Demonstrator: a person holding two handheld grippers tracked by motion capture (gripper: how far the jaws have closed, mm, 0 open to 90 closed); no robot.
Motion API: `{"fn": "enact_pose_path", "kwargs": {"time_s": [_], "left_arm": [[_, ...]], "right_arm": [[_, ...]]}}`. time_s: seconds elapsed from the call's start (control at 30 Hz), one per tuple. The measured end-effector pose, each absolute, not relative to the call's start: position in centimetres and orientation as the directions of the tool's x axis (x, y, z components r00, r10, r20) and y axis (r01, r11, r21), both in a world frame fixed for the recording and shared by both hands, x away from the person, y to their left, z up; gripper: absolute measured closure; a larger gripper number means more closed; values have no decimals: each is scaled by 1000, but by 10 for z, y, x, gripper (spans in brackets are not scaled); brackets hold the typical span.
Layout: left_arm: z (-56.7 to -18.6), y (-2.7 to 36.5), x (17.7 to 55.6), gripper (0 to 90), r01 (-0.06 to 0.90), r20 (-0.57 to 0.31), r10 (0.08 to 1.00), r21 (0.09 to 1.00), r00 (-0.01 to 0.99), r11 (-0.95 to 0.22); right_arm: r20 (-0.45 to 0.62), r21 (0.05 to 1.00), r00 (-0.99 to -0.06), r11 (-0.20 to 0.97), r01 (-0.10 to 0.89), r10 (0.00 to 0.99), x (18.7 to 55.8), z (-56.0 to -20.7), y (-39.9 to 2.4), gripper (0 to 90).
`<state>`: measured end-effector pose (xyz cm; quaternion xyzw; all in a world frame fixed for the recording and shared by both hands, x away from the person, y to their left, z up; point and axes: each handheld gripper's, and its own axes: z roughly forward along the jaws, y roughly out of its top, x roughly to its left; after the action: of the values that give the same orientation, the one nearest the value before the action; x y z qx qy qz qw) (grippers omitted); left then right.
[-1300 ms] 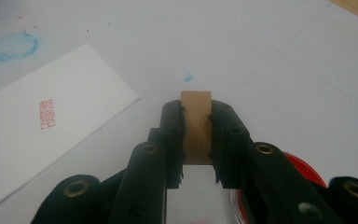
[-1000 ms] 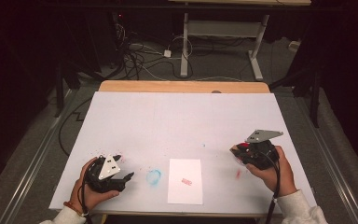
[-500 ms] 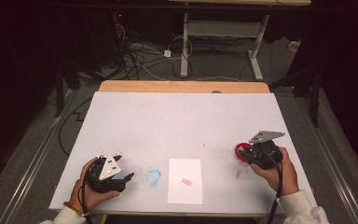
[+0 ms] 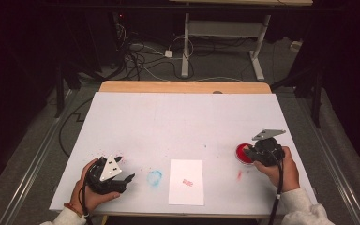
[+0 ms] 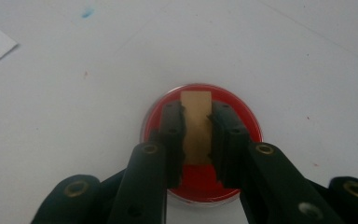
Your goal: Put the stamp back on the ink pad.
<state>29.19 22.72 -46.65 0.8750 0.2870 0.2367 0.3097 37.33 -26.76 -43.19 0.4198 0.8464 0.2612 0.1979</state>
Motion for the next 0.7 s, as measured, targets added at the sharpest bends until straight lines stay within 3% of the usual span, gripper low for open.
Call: {"fn": "enact_pose_path", "kwargs": {"time_s": [0.47,0.7], "left_arm": [[-467,227,291,246,357,236,651,679,721,-641],[-466,228,291,246,357,236,651,679,721,-641]], "right_arm": [[-99,592,-554,496,635,827,380,-438,-270,754],[-79,619,-536,463,635,840,378,-434,-273,654]]}}
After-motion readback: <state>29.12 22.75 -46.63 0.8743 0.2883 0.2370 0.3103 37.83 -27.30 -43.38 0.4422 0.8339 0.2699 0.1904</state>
